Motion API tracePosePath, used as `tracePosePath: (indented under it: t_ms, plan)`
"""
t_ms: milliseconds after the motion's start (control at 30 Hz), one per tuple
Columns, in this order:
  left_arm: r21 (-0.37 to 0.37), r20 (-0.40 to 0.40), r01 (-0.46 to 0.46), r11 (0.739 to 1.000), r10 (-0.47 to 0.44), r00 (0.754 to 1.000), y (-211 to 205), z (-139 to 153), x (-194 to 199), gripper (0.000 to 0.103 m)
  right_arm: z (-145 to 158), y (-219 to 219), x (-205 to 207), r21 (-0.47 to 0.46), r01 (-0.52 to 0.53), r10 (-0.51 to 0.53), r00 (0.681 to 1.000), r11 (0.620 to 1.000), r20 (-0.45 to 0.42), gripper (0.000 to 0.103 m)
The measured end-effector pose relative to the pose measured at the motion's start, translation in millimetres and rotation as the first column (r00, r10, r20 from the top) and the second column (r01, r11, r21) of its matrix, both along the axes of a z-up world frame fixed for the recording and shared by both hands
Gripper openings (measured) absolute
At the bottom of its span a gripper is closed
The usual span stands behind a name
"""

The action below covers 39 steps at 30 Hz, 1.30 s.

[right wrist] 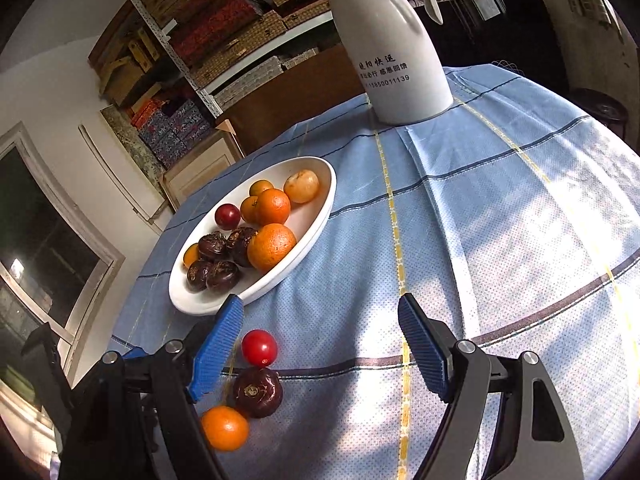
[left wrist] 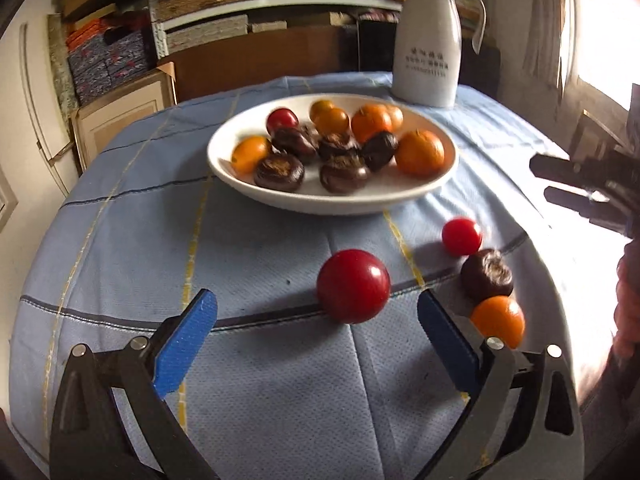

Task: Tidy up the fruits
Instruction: 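Grasp a red plum with the left tool while the right tool grasps a cherry tomato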

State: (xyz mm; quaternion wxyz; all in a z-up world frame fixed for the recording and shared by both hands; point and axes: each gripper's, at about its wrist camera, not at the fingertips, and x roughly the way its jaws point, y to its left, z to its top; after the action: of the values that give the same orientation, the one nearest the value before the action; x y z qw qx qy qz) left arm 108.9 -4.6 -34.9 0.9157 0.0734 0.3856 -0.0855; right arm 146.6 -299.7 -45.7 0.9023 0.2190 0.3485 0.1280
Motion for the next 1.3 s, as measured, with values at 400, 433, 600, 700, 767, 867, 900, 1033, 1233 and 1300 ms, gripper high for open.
tracePosePath:
  t_ms: [400,433,600,700,767,867,900,1033,1233,1300]
  plan:
    - [0.014,-0.063,0.122,0.992,-0.120,0.991,-27,-11,9,0.039,-6,15,4,-0.045,-0.048,0.047,0.999,0.998,-0.023,0.082]
    - [0.026,-0.058,0.125,0.992,-0.123,0.991,-30,-11,7,0.039,-7,18,4,-0.047,-0.061,0.060,0.998,0.997,-0.026,0.082]
    - [-0.018,-0.069,0.129,0.991,-0.130,0.989,-25,-10,6,0.039,-13,41,10,-0.027,-0.181,0.179,0.982,0.983,-0.061,0.067]
    - [-0.055,-0.078,0.101,0.993,-0.105,0.991,-16,-10,9,0.039,-16,54,17,-0.017,-0.231,0.229,0.970,0.973,-0.085,0.048]
    - [-0.066,-0.081,0.096,0.993,-0.102,0.992,-14,-11,9,0.039,-17,62,21,-0.025,-0.239,0.236,0.967,0.971,-0.094,0.045]
    - [-0.052,-0.081,0.098,0.994,-0.102,0.991,-15,-11,9,0.039,-20,75,24,-0.092,-0.247,0.237,0.966,0.965,-0.107,0.042]
    - [-0.051,-0.082,0.099,0.994,-0.103,0.991,-15,-11,9,0.039,-23,81,25,-0.113,-0.258,0.245,0.962,0.960,-0.118,0.039]
    - [-0.063,-0.094,0.092,0.994,-0.098,0.991,-11,-12,11,0.039,-25,93,20,-0.207,-0.270,0.254,0.962,0.941,-0.101,0.028]
    - [-0.062,-0.024,0.084,0.995,-0.085,0.996,-8,-2,1,0.039,-7,74,4,-0.202,-0.213,0.217,0.976,0.956,0.000,0.027]
    - [-0.063,0.010,0.060,0.996,-0.059,0.998,-2,3,-3,0.039,0,69,-7,-0.225,-0.180,0.195,0.980,0.958,0.047,0.027]
